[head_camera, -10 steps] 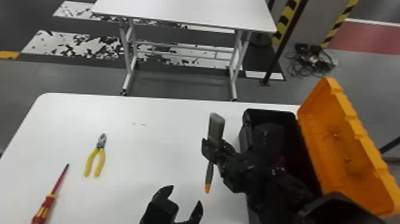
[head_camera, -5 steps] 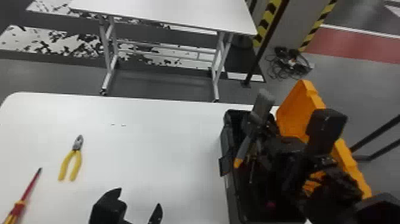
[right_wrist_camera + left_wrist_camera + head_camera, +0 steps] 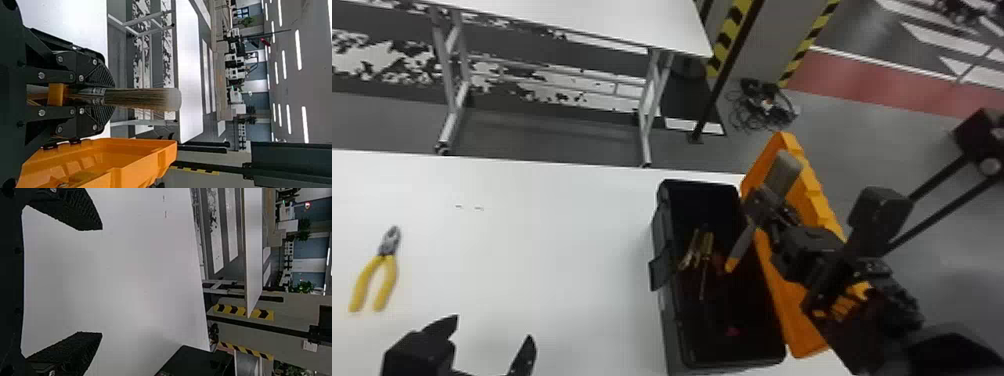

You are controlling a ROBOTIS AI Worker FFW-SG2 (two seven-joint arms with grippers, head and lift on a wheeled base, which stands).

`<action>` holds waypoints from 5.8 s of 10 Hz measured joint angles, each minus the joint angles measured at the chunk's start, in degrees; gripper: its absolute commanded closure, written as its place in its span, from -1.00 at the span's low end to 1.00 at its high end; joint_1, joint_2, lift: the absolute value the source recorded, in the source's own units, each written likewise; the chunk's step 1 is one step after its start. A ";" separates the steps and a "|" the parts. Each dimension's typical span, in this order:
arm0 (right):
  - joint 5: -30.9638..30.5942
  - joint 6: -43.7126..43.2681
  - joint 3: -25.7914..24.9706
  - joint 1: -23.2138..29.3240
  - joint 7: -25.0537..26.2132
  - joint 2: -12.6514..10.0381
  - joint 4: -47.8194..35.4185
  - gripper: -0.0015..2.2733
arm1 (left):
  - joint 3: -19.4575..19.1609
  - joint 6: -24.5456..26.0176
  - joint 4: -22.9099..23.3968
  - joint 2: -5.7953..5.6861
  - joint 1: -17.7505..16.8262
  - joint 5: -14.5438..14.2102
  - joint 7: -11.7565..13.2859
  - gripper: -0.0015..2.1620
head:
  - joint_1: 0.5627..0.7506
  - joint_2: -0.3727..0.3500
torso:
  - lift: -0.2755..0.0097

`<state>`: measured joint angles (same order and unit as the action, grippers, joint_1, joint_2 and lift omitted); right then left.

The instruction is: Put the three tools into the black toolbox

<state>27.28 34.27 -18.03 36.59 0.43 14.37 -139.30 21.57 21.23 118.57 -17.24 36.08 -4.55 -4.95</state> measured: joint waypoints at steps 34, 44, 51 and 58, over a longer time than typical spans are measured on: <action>1.93 -13.59 8.29 7.27 -19.15 -7.26 8.34 -0.94 | -31.43 -9.35 -19.15 4.45 2.36 -10.42 5.91 -0.18 | 0.41 0.88 | 0.57; 2.25 -13.58 8.70 6.22 -19.06 -7.34 8.43 -0.94 | -31.35 -6.15 -9.79 6.70 4.21 -10.61 4.74 0.59 | 0.41 0.74 | 0.57; 1.94 -11.26 8.98 5.73 -19.10 -7.51 8.11 -0.93 | -26.85 -2.66 4.79 5.86 6.78 -9.03 6.73 0.59 | 0.41 0.39 | 0.57; 1.81 5.63 9.68 1.04 -21.26 -7.40 5.27 -0.93 | -11.79 -1.15 7.31 1.37 3.45 -0.89 8.19 0.59 | 0.41 -0.02 | 0.57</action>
<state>29.09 39.90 -8.35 37.63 -20.83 6.97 -134.03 9.77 20.09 125.88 -15.87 39.53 -5.44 3.24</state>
